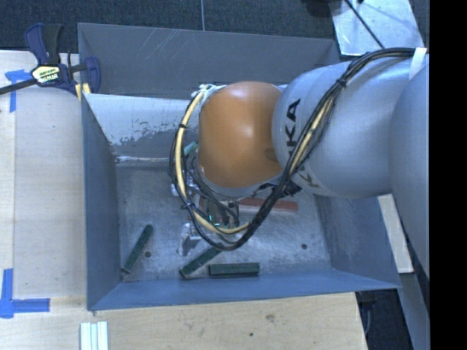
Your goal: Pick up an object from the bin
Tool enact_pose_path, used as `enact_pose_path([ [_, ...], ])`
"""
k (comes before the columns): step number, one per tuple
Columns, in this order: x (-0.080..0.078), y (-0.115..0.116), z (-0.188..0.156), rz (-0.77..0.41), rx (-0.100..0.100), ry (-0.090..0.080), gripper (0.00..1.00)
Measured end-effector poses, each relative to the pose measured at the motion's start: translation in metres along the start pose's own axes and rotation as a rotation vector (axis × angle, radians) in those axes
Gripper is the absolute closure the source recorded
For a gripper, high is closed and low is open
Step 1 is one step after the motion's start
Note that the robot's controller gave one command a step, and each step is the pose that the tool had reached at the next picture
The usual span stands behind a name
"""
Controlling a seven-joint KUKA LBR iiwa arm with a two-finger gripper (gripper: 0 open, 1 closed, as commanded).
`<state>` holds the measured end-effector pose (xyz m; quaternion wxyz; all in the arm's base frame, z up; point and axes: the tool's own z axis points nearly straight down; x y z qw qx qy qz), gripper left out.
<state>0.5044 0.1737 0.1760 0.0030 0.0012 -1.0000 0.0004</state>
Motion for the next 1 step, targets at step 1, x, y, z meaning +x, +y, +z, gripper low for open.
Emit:
enact_pose_path([
  [1,-0.0021,-0.0008,-0.0043,0.003,-0.002,-0.008,0.0],
])
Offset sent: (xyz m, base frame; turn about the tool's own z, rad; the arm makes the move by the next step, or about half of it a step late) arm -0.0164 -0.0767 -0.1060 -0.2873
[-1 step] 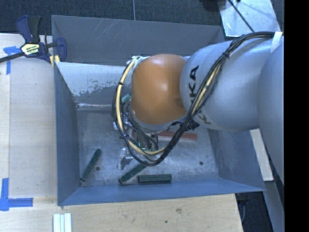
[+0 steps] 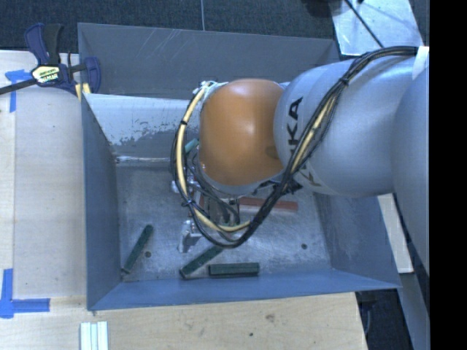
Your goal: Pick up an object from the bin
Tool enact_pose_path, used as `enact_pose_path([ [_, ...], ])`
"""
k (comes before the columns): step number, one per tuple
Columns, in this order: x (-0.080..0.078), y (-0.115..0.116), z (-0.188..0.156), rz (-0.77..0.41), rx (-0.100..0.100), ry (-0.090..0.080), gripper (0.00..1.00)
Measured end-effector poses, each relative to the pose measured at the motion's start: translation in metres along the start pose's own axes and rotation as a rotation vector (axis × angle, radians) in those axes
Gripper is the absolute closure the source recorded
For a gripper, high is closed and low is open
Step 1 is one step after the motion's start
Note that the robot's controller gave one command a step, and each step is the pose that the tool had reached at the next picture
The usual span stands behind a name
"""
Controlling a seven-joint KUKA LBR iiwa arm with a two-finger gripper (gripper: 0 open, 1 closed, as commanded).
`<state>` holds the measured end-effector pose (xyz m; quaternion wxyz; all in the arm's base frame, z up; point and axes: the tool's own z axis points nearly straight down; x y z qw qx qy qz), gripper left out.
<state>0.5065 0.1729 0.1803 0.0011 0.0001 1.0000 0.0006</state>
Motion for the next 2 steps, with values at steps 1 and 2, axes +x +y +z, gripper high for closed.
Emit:
enact_pose_path([
  [1,0.007,-0.033,0.047,-0.131,0.0,-0.002,0.0],
  [2,0.006,-0.088,0.046,-0.294,0.002,0.0,0.0],
])
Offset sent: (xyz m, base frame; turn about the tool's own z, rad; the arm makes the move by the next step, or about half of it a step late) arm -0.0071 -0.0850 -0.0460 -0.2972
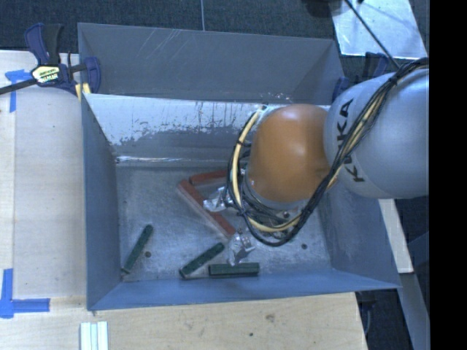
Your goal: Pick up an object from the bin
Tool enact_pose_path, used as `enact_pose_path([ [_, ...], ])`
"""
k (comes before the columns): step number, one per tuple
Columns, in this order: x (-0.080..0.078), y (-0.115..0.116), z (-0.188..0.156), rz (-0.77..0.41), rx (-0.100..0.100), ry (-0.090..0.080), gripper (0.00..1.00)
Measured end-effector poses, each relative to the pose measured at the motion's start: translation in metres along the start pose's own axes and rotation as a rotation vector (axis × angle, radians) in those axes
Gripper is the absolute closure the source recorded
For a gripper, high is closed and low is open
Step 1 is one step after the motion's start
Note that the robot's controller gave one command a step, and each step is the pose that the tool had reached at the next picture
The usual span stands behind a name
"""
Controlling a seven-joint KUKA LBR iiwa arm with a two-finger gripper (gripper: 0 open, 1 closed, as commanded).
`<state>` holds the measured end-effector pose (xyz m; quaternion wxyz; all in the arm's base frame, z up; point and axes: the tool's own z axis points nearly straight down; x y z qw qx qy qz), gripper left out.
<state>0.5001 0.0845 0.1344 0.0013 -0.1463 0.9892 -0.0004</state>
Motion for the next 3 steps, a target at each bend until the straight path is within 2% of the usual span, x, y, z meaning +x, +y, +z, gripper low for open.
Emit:
enact_pose_path([
  [1,0.008,0.011,0.019,-0.063,-0.001,0.001,0.0],
  [2,-0.007,0.019,0.051,-0.289,-0.003,0.009,0.0],
  [3,-0.023,0.005,0.056,-0.233,-0.003,-0.024,1.0],
])
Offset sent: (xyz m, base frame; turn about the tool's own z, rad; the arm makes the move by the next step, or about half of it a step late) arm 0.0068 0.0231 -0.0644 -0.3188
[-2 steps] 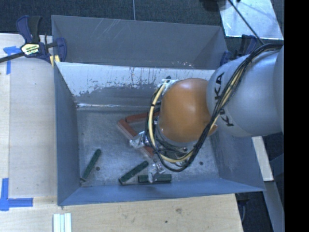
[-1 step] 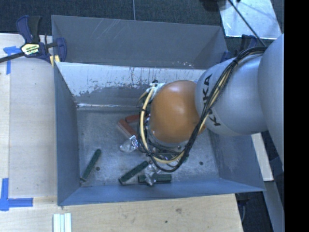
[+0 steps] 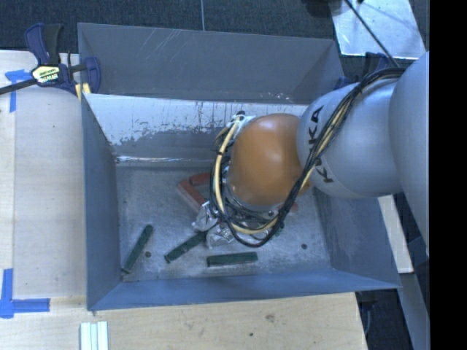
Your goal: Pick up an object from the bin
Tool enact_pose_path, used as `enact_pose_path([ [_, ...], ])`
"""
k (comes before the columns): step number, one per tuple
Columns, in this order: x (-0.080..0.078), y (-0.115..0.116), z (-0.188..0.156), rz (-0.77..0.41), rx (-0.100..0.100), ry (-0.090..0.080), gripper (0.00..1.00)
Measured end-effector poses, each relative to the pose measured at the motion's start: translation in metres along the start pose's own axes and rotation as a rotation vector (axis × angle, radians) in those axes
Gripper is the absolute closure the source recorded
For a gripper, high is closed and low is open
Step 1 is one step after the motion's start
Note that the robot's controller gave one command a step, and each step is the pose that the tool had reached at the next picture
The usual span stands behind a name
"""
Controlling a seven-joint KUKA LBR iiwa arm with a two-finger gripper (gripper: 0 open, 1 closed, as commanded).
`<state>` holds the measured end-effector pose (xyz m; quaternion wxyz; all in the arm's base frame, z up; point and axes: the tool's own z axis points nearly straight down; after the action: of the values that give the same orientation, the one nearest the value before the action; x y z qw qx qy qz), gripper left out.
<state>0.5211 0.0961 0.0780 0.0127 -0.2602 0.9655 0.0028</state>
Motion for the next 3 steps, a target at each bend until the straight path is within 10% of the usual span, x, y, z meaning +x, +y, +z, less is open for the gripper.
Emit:
enact_pose_path([
  [3,0.005,0.0,-0.02,0.0,-0.003,0.023,1.0],
])
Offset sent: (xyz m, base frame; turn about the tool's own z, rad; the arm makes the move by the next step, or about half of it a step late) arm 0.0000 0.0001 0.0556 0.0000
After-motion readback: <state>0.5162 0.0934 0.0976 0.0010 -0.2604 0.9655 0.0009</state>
